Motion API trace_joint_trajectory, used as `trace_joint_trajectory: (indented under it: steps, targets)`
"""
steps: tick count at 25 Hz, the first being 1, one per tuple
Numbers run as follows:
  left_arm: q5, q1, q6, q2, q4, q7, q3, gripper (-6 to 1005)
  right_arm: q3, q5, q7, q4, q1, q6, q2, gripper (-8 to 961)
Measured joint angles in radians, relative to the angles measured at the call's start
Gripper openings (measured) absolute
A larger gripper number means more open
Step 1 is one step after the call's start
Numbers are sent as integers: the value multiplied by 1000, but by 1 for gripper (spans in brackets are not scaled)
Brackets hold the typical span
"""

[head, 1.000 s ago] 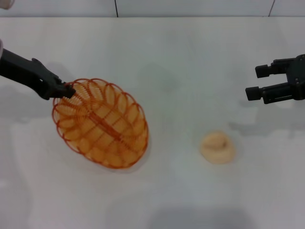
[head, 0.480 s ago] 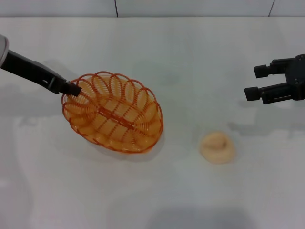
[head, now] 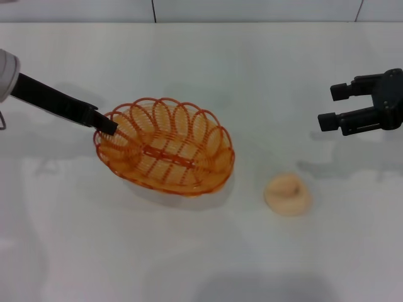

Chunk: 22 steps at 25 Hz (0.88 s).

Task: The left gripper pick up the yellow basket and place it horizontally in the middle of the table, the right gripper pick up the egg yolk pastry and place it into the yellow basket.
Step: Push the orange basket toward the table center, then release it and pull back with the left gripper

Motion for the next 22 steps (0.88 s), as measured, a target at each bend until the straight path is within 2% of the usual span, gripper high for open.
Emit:
trace_joint_trajectory:
  steps: [6,12,22]
  targets:
    - [5,5,3,-20,-3,-53,8,75,-2,10,0,2,3,-1,0,838]
    - [12,28,0,-20,-19,-123,11,75,-4,10,0,2,3,-1,0,837]
    - [29,58,-35,-33,-29,-185,11,80,-6,12,-1,3,11,-2,0,836]
